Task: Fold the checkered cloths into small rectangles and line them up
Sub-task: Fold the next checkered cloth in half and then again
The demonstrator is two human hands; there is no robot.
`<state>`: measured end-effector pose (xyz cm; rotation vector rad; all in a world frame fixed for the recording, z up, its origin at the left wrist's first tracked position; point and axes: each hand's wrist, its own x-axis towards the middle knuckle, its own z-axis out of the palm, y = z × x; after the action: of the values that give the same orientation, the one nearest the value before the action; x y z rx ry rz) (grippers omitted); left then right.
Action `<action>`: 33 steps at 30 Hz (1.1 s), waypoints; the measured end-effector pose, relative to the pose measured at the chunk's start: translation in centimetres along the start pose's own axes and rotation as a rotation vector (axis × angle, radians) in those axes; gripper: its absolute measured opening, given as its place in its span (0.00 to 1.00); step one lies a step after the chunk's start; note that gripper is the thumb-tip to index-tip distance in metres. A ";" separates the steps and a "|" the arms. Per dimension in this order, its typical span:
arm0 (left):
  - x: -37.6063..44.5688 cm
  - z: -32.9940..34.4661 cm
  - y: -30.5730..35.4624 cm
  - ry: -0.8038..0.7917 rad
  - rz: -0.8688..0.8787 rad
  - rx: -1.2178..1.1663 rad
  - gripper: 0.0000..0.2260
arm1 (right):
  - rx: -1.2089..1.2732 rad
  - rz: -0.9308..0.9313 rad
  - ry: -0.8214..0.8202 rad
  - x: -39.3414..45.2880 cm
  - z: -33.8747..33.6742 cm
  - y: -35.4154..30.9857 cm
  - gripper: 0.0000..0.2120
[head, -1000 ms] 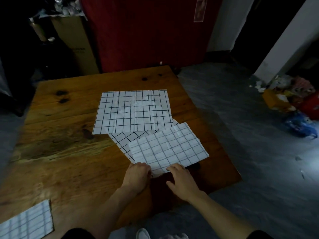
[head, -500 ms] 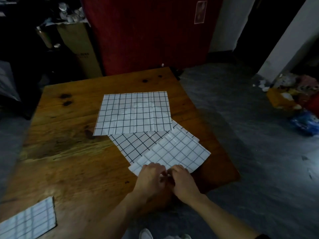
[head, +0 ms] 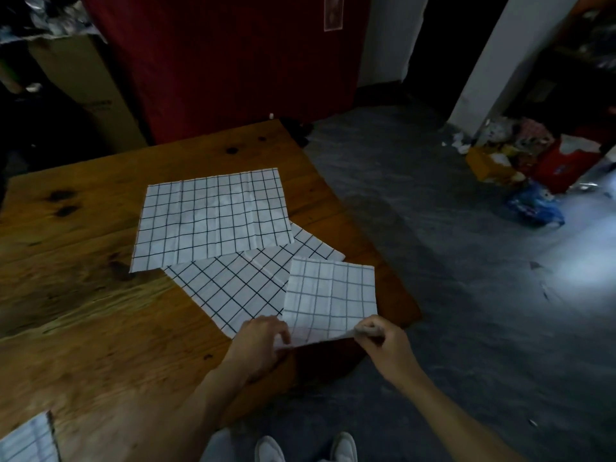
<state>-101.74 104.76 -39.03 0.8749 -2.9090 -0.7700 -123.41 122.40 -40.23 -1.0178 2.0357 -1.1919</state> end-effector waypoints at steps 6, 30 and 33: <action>1.0 0.1 1.0 0.026 0.008 -0.137 0.02 | 0.045 0.001 -0.034 0.1 -2.3 2.0 0.04; 6.8 -1.4 0.2 0.134 -0.072 -0.465 0.03 | -0.155 0.206 -0.070 3.4 -2.6 6.4 0.03; 8.6 -1.1 -0.5 0.161 -0.179 -0.513 0.10 | -0.204 0.260 -0.012 3.9 -2.3 6.2 0.04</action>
<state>-108.54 99.41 -39.43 1.0735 -2.3410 -1.3076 -129.38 122.19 -45.06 -0.8162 2.2342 -0.8570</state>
